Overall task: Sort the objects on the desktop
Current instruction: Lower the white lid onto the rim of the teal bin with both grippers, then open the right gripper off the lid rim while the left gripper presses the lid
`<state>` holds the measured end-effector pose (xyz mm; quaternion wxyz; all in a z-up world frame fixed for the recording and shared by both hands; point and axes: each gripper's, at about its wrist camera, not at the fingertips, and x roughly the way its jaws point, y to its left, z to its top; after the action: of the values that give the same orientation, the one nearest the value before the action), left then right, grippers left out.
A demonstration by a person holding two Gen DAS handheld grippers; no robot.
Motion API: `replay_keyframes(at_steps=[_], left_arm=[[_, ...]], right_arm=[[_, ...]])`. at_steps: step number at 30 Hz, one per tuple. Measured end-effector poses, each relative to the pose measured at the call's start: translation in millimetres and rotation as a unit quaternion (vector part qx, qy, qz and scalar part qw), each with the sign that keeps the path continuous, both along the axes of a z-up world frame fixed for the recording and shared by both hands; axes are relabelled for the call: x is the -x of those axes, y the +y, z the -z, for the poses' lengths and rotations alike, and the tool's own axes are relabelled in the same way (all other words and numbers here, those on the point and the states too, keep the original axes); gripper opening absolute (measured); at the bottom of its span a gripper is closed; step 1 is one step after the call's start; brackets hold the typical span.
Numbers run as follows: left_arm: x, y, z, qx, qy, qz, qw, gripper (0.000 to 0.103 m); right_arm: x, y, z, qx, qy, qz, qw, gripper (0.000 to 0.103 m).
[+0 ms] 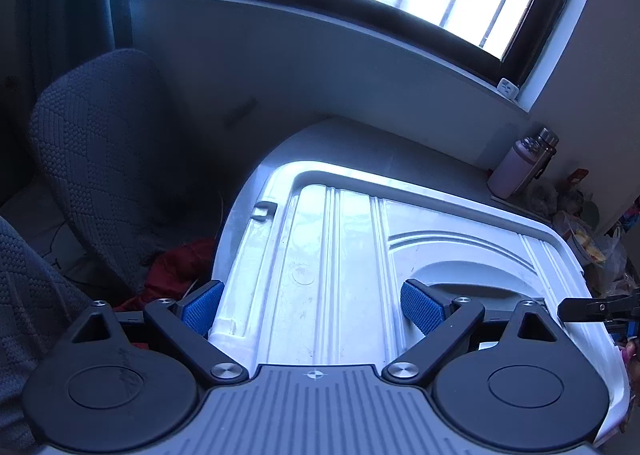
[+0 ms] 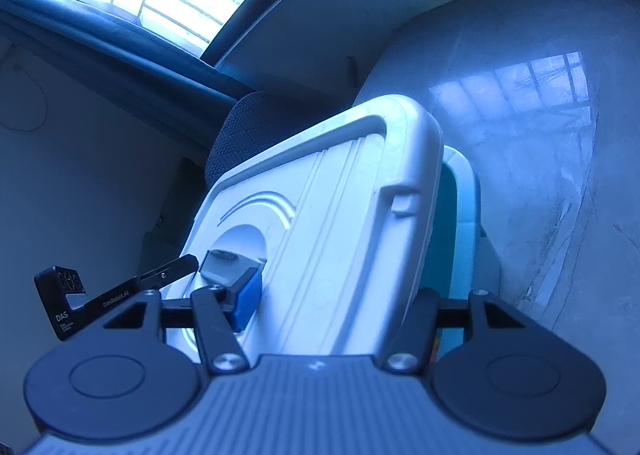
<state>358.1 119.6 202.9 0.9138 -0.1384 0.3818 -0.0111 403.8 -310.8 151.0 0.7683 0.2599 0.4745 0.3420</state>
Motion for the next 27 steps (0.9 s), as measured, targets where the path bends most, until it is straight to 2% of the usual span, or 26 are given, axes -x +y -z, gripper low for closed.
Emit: replay_keyframes(at_steps=[2,4,6,16,21,25,26,27], left_arm=[[-2,2,5,0.000,0.003,0.001,1.0000,0.094],[-4,-1,9,-0.031,0.001,0.006,0.9995,0.094],[-6,-3,11,-0.038,0.004,0.016,0.9991,0.094],[-18,6,30,-0.032,0.027,0.012,0.9990,0.094],[-23,10,39,-0.025,0.035,0.009,0.9990,0.094],[-25,11,39,-0.027,0.035,0.007,0.9990,0.095],[-24,10,38,-0.028,0.035,0.007,0.9990,0.095],[-24,9,38,-0.030,0.035,0.008,0.9989,0.094]], right_arm=[[-3,4,1,0.007,0.003,-0.002,1.000,0.060],[-6,8,1,0.018,-0.001,-0.005,1.000,0.060],[-8,15,2,0.028,-0.002,-0.010,1.000,0.060],[-12,14,13,0.058,0.021,0.003,0.998,0.062],[-9,29,7,0.094,0.009,-0.006,0.996,0.072],[-8,34,3,0.109,0.007,-0.005,0.994,0.075],[-8,35,2,0.113,0.010,-0.002,0.994,0.081],[-7,34,0,0.123,0.006,0.007,0.992,0.092]])
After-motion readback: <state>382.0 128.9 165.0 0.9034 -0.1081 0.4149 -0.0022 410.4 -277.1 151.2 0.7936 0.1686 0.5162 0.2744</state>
